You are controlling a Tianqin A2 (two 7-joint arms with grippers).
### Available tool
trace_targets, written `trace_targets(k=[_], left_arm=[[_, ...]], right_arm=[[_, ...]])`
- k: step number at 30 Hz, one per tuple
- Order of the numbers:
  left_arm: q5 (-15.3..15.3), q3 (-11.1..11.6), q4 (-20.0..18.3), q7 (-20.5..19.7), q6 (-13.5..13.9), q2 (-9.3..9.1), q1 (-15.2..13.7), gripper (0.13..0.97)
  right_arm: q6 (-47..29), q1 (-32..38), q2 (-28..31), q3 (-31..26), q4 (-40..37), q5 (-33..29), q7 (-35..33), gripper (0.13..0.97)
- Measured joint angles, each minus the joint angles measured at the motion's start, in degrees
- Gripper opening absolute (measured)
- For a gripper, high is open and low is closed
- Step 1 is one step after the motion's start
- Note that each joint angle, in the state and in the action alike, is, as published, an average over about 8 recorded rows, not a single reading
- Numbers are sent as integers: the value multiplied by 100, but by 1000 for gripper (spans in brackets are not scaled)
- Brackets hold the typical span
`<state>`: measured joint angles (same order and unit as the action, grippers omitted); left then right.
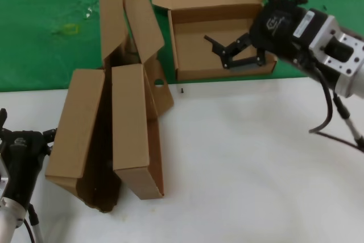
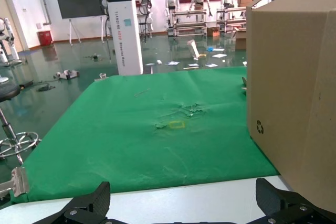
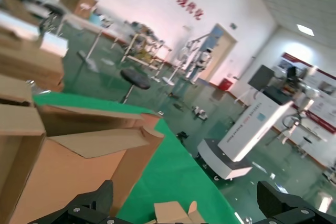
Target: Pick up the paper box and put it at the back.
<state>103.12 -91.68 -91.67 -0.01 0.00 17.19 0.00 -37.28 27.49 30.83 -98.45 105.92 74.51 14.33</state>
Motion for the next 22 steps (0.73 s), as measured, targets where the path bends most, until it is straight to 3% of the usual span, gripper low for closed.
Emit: trace_targets(k=[22], left_arm=[[1,0,0,0,0,0,0,966]], right_arm=[[1790,-1318,-654,326,-684,1374,-687,966]])
